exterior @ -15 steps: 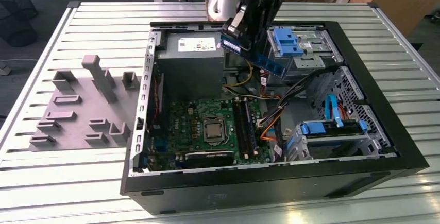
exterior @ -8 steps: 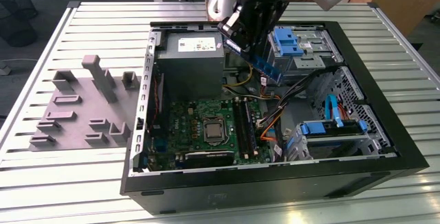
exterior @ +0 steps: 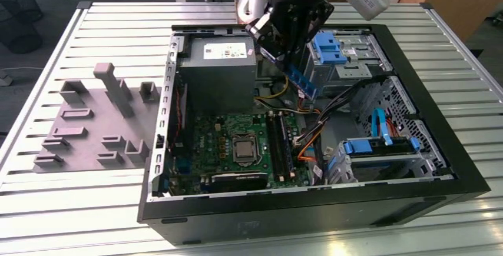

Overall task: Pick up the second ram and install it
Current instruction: 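Insert the second ram into the second slot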

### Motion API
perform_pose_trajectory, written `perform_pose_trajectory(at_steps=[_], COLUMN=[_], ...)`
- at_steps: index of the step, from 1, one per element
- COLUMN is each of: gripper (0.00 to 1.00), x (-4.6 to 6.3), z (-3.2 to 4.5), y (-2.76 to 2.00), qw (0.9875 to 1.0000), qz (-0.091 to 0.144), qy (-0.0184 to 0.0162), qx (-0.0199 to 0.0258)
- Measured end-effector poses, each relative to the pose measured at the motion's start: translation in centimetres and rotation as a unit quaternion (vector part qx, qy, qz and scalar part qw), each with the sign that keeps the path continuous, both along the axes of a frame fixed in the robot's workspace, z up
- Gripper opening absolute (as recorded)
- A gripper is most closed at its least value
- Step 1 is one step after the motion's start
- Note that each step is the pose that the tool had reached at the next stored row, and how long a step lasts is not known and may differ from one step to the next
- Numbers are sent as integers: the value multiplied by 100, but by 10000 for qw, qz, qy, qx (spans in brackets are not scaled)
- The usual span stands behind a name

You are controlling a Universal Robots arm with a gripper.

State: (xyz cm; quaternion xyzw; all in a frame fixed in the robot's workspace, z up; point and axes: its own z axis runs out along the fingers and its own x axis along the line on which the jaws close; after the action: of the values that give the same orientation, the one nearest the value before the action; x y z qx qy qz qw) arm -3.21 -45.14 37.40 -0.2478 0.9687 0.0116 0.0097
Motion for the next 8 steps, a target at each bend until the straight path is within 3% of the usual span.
perform_pose_trajectory(at_steps=[4,8], gripper=[14,14], x=[0,0], z=[-15,-32], y=[0,0], qw=[9994,9974], qz=[-360,-726], qy=[0,0], qx=[0,0])
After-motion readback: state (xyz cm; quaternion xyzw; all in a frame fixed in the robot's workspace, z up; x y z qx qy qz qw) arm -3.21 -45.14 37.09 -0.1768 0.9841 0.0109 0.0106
